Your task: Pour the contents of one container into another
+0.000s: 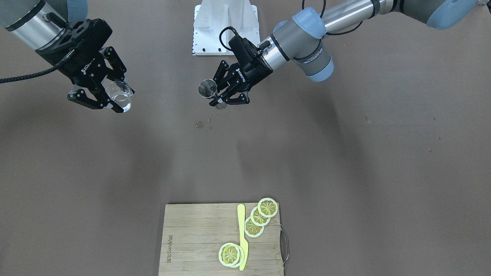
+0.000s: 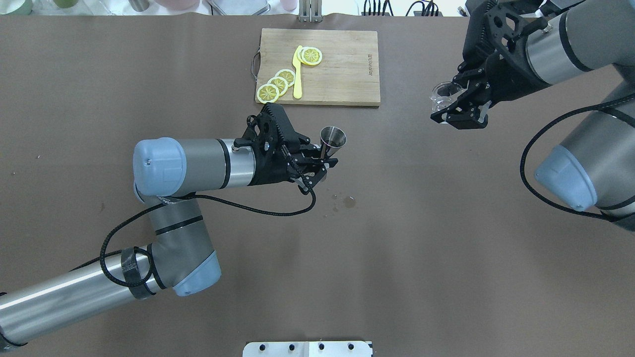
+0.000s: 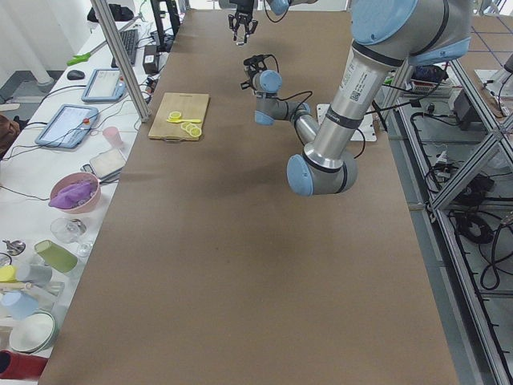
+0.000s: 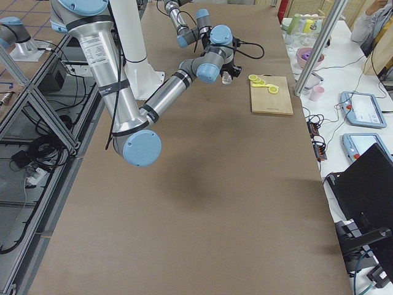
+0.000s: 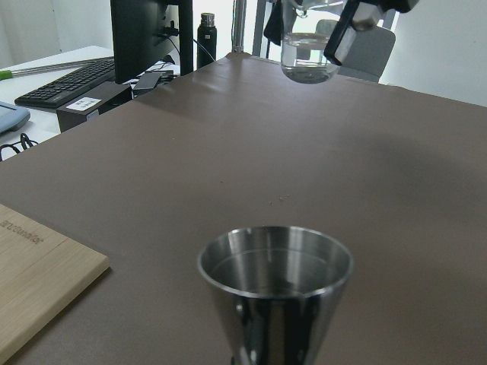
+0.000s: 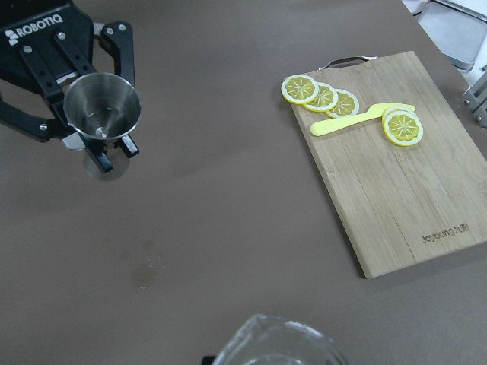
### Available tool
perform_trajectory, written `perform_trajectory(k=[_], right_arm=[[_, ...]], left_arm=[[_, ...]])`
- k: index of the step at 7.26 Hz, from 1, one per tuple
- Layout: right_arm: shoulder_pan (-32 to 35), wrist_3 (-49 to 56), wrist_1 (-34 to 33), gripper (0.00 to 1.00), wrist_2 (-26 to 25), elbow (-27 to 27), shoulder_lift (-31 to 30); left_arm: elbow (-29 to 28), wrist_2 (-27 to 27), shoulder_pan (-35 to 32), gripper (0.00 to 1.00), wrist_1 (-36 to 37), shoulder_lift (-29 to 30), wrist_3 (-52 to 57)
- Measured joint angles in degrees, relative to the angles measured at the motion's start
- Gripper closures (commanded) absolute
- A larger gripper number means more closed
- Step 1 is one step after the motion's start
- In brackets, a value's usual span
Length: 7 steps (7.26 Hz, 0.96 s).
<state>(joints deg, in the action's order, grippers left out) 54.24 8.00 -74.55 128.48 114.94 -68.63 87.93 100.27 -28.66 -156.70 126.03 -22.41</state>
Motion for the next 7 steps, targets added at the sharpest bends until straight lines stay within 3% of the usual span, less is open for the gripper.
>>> perform_trajectory(k=[2,7], right_arm=[[-1.1,2.5,-5.4,1.0,-1.2,1.5,1.2],[-3.1,5.6,-10.5,1.0,-2.3,1.7,4.8]], left_arm=[[0.1,0.0,0.5,1.0,-0.9,-0.2,0.0],[-0.3,-0.1,1.1,1.0,-2.7,-0.4,0.0]])
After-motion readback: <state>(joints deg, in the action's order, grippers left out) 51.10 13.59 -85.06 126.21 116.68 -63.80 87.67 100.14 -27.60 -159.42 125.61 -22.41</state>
